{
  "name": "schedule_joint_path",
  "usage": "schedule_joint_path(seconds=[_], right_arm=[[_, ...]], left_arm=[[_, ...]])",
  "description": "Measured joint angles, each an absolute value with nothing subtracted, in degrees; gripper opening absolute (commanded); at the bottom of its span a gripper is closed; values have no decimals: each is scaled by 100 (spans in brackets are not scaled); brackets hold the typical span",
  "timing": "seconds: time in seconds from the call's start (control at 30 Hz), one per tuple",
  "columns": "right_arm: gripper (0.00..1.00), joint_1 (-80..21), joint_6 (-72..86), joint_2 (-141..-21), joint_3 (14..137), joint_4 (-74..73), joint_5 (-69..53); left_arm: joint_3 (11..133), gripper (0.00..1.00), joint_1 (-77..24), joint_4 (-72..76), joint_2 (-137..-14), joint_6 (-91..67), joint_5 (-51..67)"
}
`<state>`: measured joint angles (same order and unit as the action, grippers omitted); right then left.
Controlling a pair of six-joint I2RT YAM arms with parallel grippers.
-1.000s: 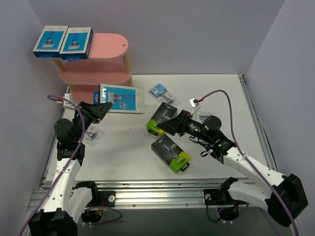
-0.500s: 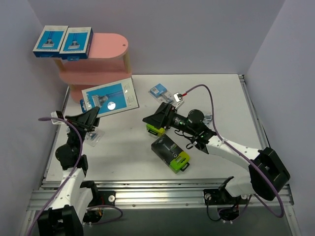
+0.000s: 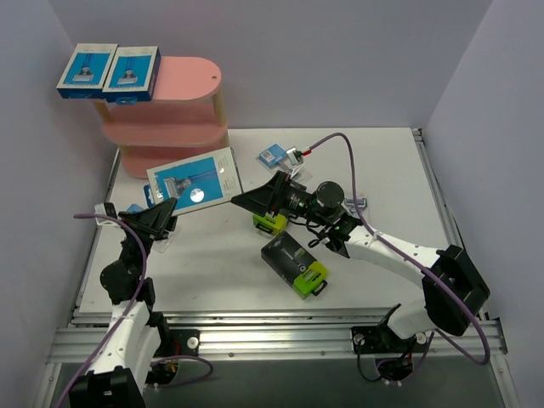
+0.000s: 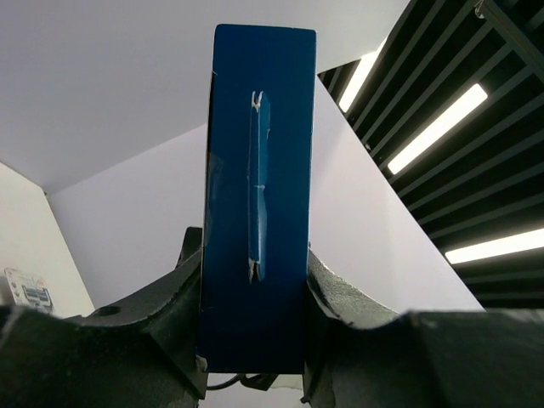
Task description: Place and organize the shaving razors onto the shelf
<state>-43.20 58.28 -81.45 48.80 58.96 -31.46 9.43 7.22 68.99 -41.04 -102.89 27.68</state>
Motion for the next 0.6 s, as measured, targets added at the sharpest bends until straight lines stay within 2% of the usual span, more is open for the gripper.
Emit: schedule_joint_path(seconds=[0.23,0.33,0.37,0.4,0.43,0.47,0.53,0.6], right_arm=[[89,-4357,5787,-8285,5078,5988,-3146],[68,-4359,5732,-8342,5081,5970,-3127],[49,-4359,5721,-8364,5083,5968,-3124],[40,-4359,5688,-8392,5098,5968,-3120],[31,-4359,5675,-8420,5113,5935,-3098],[16,-4355,5675,-8455,5118,5889,-3063],[0,-4344,5826,-8521,5118,5835,-3052],[0,-4342,5848,-8538,5122,5822,-3048]], left_arm=[[797,5,674,6628,-4016,-10165,3002],[797,6,670,6346,-3955,-9955,3188],[795,7,668,6261,-3927,-9878,3242],[792,9,670,6184,-3896,-9806,3297],[784,14,668,6139,-3868,-9754,3323],[784,18,670,6101,-3830,-9717,3341],[784,30,690,6014,-3741,-9496,3371],[784,46,692,5852,-3701,-9437,3380]])
